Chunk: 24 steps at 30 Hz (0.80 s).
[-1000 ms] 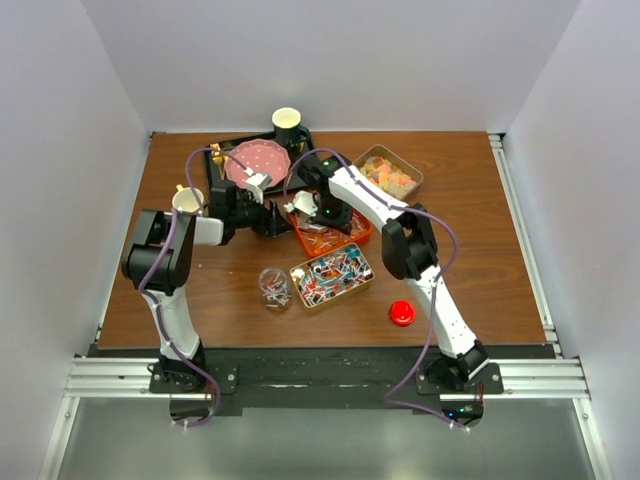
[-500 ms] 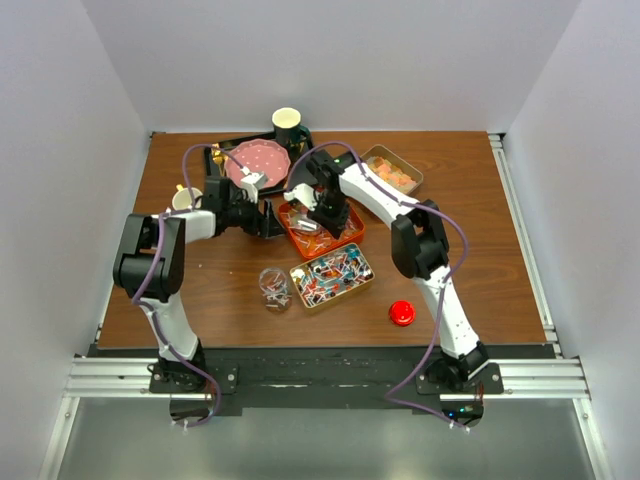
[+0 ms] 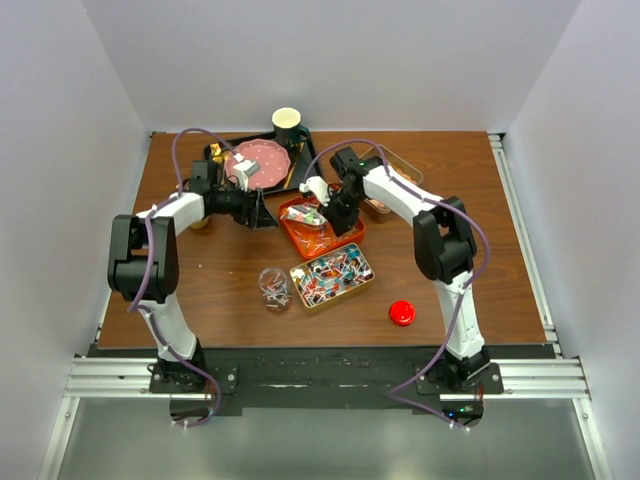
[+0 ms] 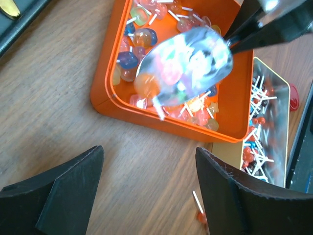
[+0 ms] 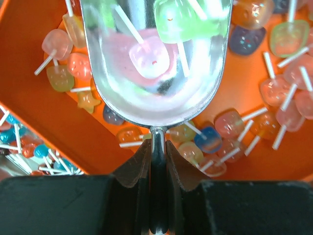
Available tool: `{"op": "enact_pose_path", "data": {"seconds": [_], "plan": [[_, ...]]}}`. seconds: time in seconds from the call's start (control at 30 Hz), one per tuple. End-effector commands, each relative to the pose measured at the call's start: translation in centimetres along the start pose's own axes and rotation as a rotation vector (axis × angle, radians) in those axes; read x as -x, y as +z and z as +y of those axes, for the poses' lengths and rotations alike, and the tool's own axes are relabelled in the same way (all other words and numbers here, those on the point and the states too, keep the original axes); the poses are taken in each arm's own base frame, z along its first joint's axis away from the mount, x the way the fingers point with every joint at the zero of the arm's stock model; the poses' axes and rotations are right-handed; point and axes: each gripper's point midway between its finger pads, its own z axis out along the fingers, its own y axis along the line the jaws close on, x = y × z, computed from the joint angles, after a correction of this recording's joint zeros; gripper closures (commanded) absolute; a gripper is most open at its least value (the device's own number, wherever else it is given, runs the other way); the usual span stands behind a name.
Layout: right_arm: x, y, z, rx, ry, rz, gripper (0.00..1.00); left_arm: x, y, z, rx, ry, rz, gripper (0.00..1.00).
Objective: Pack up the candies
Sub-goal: Scoop the fake candies from the storage box, then place the fake candies in the packing bottle.
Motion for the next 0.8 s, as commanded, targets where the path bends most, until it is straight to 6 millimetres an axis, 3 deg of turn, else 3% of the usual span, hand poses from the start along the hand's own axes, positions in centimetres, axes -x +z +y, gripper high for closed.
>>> {"op": "enact_pose_path", "data": {"seconds": [0.0,0.1,0.33,0.47,0.6,0.77], "plan": [[2.7,-3.7,-0.6,-0.037,-0.084,-0.167,1.00,1.6,-1.2,-1.3,-0.045,0.058,-0.008,0.19],[2.3,-4.9,-0.9,-0.058,-0.098,-0.177,1.00,2.1,-1.4,-1.5,-0.047,0.076,-0.014,0.18],[0.8,-5.4,-1.2,-0.077,-0.096,-0.152,1.00,3.3,-1.3,-1.1,-0.042,0.099,-0.045,0.18],[1.0,-8.4,-0.5,-0.101,-0.190,-0.140,1.00,4.3,-1.4,-0.8,-0.027,0.119,-0.056,0.17],[0.4,-11.3,0.2,-0.133,-0.372,-0.080,1.00,5.3,-1.3,0.9,0.060,0.109,-0.073,0.17],[-0.5,-14.0,2.6,-0.116,-0.564,0.041,1.00,6.5,-1.6,2.2,0.159,0.090,-0.104,0.14]]}}
